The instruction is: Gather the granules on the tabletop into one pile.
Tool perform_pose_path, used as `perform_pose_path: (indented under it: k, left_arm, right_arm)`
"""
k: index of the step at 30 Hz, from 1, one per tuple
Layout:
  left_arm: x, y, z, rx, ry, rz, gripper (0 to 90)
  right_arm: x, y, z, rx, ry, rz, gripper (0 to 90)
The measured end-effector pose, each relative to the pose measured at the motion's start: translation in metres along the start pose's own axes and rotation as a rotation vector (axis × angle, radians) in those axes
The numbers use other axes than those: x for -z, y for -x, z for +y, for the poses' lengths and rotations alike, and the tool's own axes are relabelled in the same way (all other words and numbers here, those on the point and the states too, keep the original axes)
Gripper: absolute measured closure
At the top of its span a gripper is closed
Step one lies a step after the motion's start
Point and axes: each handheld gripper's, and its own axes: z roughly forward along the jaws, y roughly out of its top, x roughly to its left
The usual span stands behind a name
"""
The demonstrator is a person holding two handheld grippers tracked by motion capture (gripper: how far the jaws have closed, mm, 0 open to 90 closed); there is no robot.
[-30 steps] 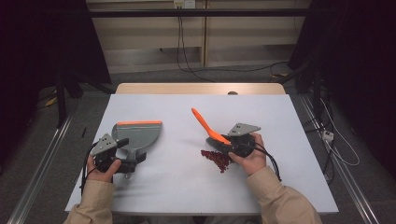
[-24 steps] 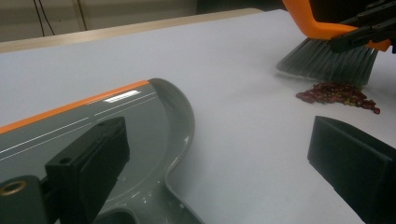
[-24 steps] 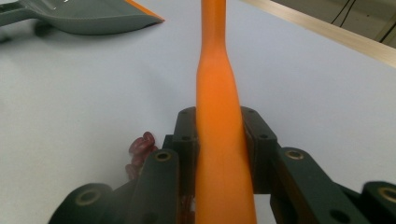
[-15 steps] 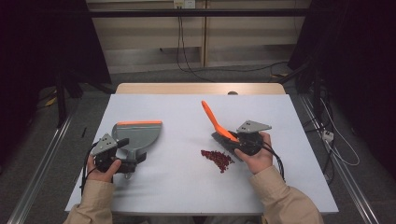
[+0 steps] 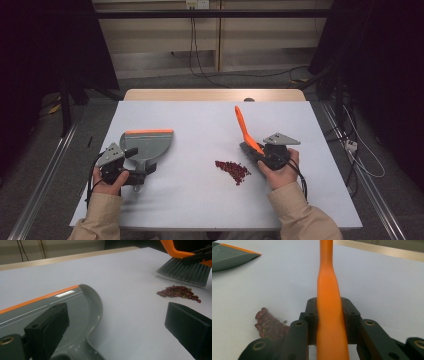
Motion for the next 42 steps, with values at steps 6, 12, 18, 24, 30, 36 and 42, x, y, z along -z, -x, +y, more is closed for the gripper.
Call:
perform_pose_path:
  k: [6, 12, 18, 24, 30, 36, 42]
  left_arm:
    - [-0.001, 0.000, 0.001, -0.004, 0.004, -0.011, 5.3]
    - [-0.001, 0.001, 0.001, -0.004, 0.007, -0.019, 5.3]
    - [-0.001, 0.002, 0.001, -0.004, 0.009, -0.018, 5.3]
    - [-0.001, 0.003, 0.002, -0.006, 0.004, -0.021, 5.2]
    - [-0.001, 0.003, 0.002, -0.006, 0.004, -0.019, 5.3]
    - [-0.001, 0.003, 0.002, -0.003, 0.007, -0.020, 5.3]
    - [-0.001, 0.002, 0.001, -0.006, 0.002, -0.018, 5.3]
  right_arm:
    - [0.001, -0.002, -0.002, -0.033, -0.002, -0.053, 71.2]
    - [0.004, -0.005, -0.004, -0.045, 0.002, -0.089, 71.3]
    - [0.002, -0.012, -0.008, -0.027, -0.004, -0.108, 71.3]
    - [-0.004, -0.028, -0.008, -0.030, 0.006, -0.103, 71.3]
    - [-0.008, -0.040, -0.008, -0.048, 0.024, -0.104, 71.2]
    - [-0.014, -0.051, -0.006, -0.055, 0.040, -0.099, 71.3]
    - [-0.018, -0.052, -0.002, -0.041, 0.046, -0.090, 71.3]
